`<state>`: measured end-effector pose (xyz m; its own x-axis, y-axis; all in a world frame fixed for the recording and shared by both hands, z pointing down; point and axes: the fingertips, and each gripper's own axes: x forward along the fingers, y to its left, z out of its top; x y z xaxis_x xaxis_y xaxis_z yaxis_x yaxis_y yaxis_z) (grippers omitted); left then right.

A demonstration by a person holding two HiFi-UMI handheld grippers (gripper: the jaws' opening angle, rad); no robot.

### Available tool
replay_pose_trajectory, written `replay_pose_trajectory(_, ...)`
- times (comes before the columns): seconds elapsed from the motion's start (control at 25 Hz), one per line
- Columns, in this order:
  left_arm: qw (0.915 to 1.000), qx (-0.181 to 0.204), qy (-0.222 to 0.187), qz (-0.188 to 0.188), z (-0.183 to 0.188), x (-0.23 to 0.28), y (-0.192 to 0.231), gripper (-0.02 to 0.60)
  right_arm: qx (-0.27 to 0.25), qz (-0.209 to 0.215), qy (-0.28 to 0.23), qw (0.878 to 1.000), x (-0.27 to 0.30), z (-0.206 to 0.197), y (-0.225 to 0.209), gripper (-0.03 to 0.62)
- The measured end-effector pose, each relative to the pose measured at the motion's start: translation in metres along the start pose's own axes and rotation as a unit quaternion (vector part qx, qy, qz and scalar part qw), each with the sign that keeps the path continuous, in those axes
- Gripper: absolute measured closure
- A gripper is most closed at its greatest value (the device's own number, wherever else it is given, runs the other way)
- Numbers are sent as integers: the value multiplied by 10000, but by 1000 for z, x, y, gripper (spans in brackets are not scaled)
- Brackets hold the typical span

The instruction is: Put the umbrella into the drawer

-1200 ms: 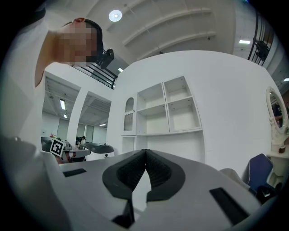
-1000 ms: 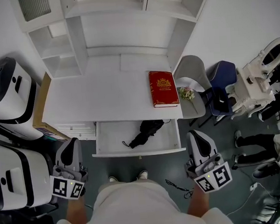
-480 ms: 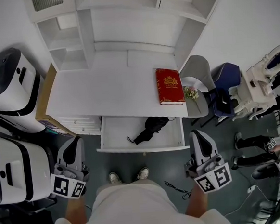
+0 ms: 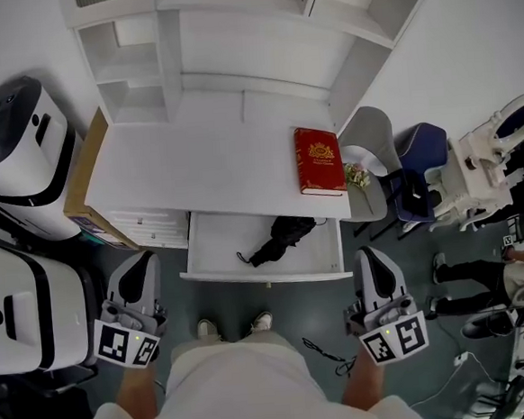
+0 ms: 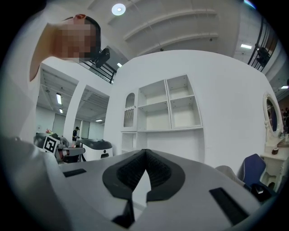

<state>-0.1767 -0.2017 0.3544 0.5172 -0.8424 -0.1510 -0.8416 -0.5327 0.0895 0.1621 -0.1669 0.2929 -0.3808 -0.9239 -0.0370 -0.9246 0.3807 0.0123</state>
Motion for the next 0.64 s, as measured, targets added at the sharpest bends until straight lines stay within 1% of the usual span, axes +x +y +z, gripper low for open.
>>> replay_pose_trajectory(0.64, 9999, -58, -4, -91, -6, -13, 1, 568, -83, -64, 81, 9999, -7, -7, 17, 595)
